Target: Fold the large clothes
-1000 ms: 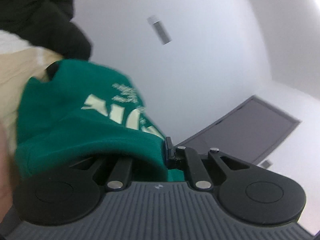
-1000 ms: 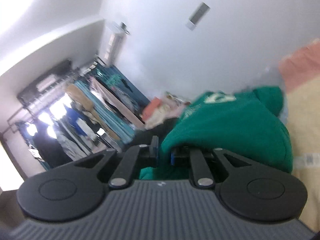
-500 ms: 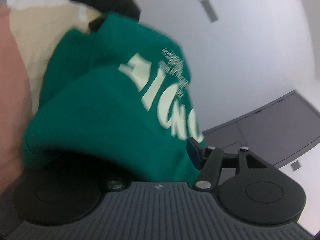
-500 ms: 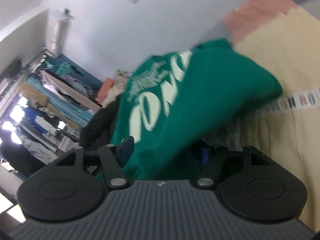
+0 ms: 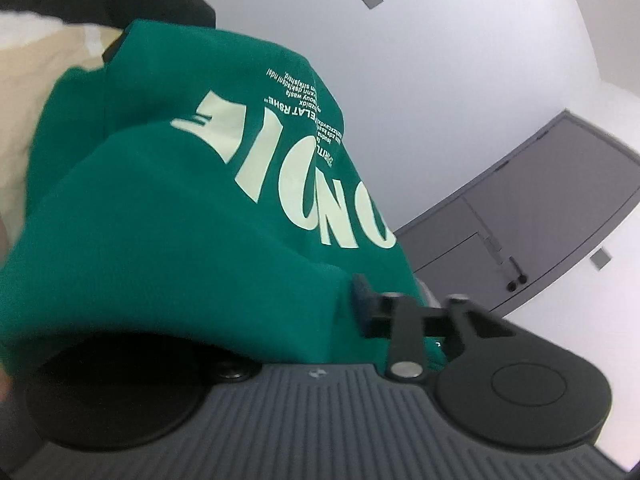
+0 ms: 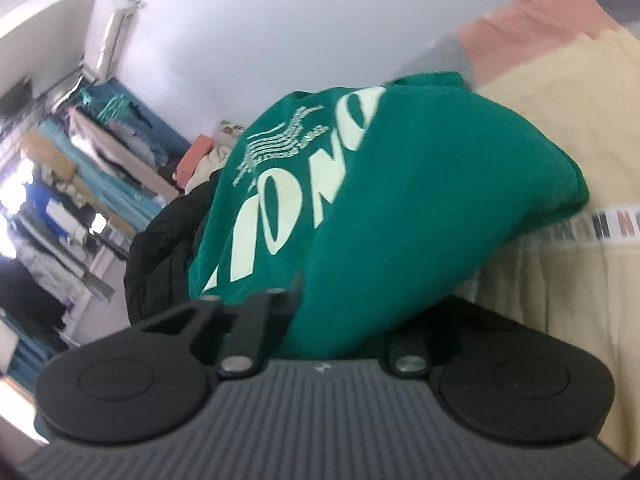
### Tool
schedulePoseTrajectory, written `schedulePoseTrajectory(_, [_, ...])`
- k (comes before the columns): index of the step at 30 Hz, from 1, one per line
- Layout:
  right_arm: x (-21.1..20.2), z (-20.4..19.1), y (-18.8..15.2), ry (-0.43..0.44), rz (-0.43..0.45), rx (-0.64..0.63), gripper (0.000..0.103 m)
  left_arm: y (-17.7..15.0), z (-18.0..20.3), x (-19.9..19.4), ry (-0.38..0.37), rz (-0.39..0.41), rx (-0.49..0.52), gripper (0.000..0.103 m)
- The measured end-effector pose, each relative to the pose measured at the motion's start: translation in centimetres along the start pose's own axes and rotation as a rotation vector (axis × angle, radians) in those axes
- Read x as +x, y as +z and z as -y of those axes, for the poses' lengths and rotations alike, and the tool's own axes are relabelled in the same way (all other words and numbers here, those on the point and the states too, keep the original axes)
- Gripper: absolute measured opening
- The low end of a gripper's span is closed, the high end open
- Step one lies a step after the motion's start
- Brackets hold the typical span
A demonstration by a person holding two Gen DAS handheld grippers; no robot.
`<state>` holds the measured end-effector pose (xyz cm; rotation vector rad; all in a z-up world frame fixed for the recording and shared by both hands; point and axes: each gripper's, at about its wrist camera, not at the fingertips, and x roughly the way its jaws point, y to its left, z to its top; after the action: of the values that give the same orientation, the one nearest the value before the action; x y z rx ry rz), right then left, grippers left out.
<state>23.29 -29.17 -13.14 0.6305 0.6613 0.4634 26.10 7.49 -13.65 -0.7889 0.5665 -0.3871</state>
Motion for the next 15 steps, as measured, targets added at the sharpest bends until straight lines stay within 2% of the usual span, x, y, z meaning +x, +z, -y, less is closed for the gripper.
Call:
schedulePoseTrajectory(1, [-0.2,-0.6,-0.1,-0.003,0.003,-0.041,0.011,0.1,0.2,-0.3,-0.002,0.014,0.011,0.012])
schedulePoseTrajectory(4, [-1.2,-1.9,-0.4,0.008,0.03,-0.107,0.009,0.4,1.3,-2.0,-0.045,0.071,0.043,0.008])
schedulePoseTrajectory(7, [-3.2,-3.3,-0.6,0.021,0.08,-0.135,0.009,0.4,2.9,-4.5,-0.116,0.113,0.088,0.007])
schedulePoseTrajectory(10, [-5.9,-6.2,-0.6,0.033,0.139,-0.254,0.009,0.1,4.3,-8.1,-0.205,0.182,0.13,0.007])
schedulePoseTrajectory(13, [-9.4,-8.8,0.0,0.105,0.216,-0.298,0.008,0.5,5.9,-11.3,-0.257,0.247,0.153,0.007])
schedulePoseTrajectory(15, [-11.3,-10.7,0.9,0.124,0.244,-0.331,0.008,1.3,7.4,-13.3,-0.285,0.283,0.174,0.007])
